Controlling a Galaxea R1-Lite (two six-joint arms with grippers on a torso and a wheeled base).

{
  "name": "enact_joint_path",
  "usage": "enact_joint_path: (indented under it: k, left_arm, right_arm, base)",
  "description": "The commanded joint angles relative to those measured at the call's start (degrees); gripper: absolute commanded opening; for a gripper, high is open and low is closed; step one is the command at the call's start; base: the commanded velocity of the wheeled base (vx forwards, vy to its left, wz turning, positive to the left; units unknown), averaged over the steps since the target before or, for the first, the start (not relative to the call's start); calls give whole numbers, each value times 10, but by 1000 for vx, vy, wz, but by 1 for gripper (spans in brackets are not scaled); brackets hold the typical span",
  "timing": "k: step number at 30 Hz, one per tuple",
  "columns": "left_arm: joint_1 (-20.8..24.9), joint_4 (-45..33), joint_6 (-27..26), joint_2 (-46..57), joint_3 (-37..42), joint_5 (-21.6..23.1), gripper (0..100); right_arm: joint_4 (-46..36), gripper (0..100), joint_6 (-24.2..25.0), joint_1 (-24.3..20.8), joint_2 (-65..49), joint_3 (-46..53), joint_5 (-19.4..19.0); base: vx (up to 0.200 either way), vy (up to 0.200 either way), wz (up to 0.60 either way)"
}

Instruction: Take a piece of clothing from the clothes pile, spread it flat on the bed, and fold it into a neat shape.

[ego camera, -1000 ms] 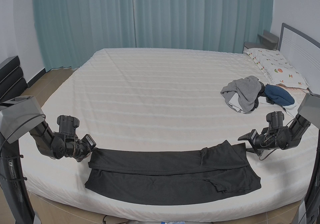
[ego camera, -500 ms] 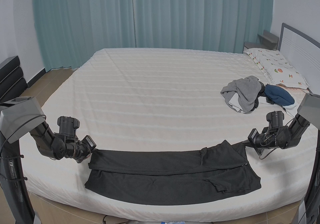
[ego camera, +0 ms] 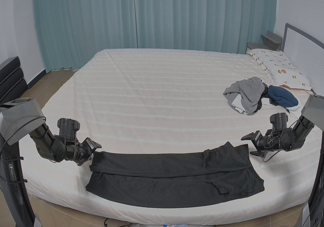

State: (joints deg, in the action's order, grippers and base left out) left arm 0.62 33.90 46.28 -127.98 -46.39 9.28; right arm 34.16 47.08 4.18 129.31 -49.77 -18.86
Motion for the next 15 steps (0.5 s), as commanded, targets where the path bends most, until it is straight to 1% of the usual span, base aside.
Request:
enact_joint_path:
  k: [1,5,6,8,9,11,15]
  left_arm:
    - [-19,3,1,36,24,6,100]
    - [-26,-2,-2,89,53,11,100]
    - [-24,0,-4,107,73,21,100]
    - [-20,0,-4,118,88,38,100]
    - [-20,0,-4,118,88,38,100]
    - [-13,1,-1,113,106,41,100]
    - [-10,1,-5,112,125,39,100]
  right_arm:
    - [0,100,13,12,-31,19,-6]
    - [0,100,16,19,-48,42,-11]
    - [1,100,16,20,-51,54,-13]
    - [1,100,17,21,-58,69,-14]
    - [1,100,17,21,-58,69,-14]
    - [1,100,17,21,-72,82,-26]
    - [1,100,16,18,-82,93,-46]
  base:
    - [0,0,0]
    - [0,0,0]
    - [0,0,0]
    - [0,0,0]
    - [0,0,0]
    - [0,0,0]
    - [-200,0,0]
